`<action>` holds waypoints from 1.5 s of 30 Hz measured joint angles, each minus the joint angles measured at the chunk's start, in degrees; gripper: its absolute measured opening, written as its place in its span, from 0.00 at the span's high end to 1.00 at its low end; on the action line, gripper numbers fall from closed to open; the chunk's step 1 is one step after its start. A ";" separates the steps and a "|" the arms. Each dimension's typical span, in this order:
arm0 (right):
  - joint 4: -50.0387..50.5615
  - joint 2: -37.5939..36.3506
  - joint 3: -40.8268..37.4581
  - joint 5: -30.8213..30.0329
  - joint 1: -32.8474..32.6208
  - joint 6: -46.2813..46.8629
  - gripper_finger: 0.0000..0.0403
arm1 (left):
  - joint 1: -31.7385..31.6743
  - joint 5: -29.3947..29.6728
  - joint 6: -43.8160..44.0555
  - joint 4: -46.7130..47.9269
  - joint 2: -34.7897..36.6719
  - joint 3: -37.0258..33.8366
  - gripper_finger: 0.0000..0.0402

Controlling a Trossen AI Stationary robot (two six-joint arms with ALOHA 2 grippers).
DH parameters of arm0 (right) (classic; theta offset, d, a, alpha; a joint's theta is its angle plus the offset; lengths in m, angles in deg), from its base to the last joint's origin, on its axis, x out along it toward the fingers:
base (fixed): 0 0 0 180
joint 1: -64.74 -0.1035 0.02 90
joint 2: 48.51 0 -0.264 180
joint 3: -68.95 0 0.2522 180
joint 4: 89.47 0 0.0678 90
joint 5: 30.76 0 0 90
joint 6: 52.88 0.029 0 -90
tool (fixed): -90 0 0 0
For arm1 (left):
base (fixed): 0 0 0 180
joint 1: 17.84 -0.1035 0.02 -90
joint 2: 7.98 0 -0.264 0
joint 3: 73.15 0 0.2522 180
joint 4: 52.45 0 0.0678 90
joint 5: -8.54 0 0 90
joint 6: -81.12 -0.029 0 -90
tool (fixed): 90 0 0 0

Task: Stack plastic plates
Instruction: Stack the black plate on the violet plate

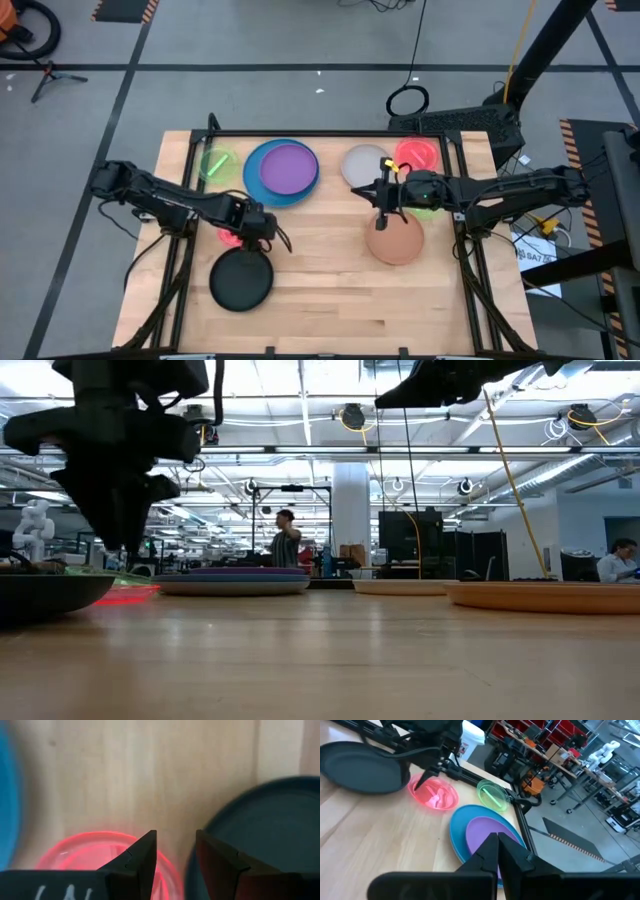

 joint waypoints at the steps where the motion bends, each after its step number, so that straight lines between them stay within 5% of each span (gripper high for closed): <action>1: 0.07 0.00 -0.01 -0.01 0.00 0.00 1.00 | 0.45 -0.31 0.00 -0.02 -0.45 0.00 0.64; 45: 1.65 0.00 -0.01 -0.13 0.02 0.87 1.00 | 5.15 -0.12 1.29 -8.61 -6.16 -1.50 0.64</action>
